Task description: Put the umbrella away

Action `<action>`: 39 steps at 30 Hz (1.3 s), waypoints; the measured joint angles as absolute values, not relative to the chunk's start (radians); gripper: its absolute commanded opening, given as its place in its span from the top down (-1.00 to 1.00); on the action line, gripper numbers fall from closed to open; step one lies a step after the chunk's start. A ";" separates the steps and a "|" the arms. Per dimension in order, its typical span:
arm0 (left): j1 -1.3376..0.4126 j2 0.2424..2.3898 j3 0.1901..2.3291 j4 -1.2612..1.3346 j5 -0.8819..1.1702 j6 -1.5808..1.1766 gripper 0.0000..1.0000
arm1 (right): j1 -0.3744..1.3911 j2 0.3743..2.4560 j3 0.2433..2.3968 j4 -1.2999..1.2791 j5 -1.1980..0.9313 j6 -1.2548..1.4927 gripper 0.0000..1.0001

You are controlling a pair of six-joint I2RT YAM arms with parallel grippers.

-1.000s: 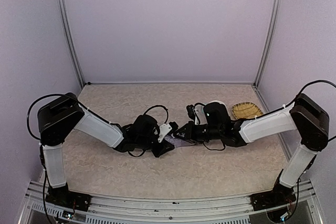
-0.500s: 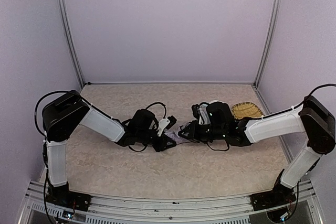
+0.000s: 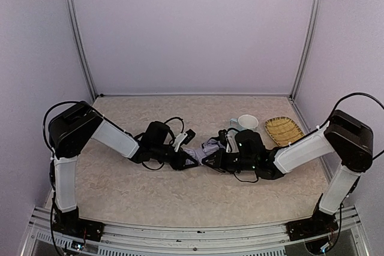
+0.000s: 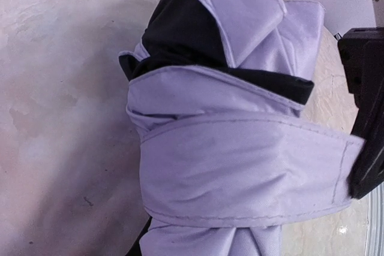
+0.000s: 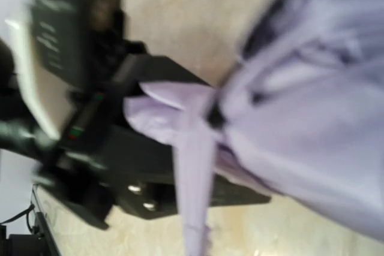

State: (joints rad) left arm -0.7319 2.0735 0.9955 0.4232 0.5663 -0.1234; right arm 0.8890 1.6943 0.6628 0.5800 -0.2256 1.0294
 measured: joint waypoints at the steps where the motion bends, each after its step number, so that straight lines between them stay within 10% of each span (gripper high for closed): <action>1: -0.725 2.074 0.995 0.421 0.571 -0.129 1.00 | 0.889 1.725 0.672 0.600 -0.233 1.030 1.00; 39: -0.686 2.061 0.940 0.500 0.637 -0.341 1.00 | 0.884 1.979 0.798 0.739 -0.097 0.857 0.77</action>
